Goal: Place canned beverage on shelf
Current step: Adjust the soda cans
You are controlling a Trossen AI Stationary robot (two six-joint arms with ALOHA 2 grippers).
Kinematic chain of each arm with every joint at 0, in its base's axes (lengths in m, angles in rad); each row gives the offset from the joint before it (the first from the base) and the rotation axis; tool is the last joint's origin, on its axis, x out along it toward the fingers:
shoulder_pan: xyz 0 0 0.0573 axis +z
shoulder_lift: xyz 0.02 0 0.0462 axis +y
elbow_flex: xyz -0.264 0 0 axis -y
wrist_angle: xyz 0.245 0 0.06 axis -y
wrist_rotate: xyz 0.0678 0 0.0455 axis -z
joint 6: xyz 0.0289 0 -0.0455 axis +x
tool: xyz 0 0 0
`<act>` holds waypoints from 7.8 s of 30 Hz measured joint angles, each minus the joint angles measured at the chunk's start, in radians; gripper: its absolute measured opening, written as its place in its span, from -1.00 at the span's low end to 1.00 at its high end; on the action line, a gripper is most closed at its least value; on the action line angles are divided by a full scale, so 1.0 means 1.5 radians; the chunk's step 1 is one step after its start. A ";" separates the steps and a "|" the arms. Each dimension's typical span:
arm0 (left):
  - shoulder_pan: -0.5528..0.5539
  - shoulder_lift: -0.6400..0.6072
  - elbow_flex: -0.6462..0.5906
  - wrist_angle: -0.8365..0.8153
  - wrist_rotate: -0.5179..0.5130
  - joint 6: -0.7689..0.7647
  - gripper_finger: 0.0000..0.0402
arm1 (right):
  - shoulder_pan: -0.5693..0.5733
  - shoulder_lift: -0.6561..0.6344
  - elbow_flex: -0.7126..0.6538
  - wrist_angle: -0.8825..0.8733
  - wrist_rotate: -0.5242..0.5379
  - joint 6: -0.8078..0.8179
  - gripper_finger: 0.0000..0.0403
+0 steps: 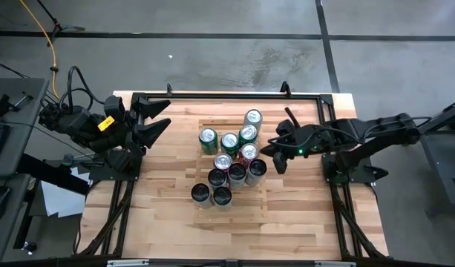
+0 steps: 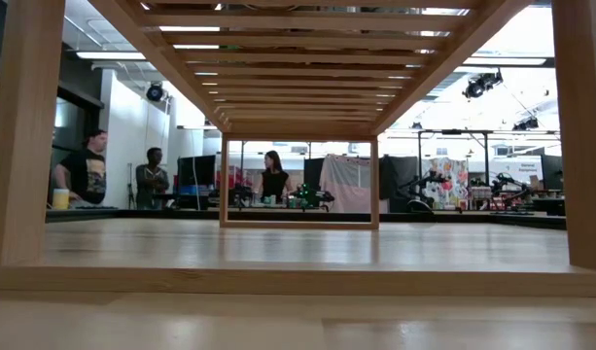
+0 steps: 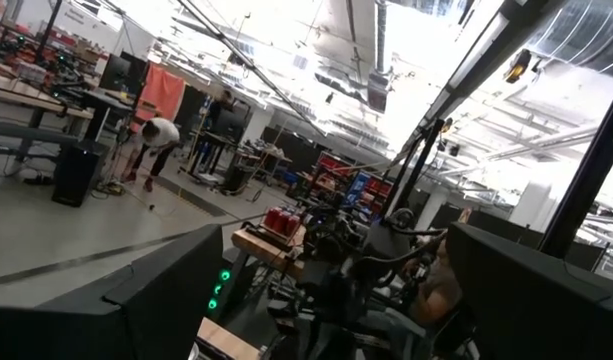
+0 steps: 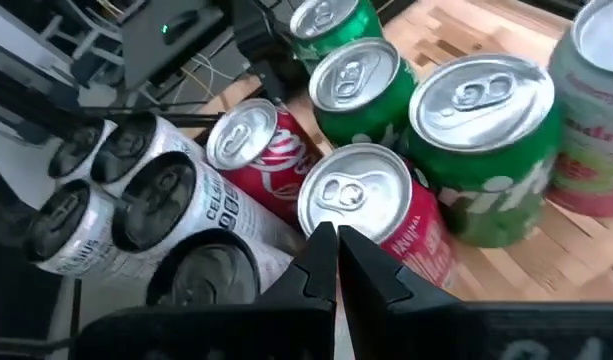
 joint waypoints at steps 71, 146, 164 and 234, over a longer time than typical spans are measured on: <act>0.422 0.062 0.000 -0.172 0.037 -0.066 0.87 | -0.622 -0.008 0.001 0.130 -0.316 -0.382 -1.00; 0.223 -0.503 -0.800 0.225 0.283 -0.175 -0.66 | 0.128 -0.149 0.000 0.042 0.024 -0.081 -1.00; 0.223 -0.503 -0.800 0.206 0.315 -0.099 -0.96 | 0.255 -0.145 0.000 -0.043 0.142 -0.035 -1.00; 0.223 -0.503 -0.799 0.206 0.314 -0.099 -0.96 | 0.252 -0.145 0.000 -0.045 0.194 0.051 -1.00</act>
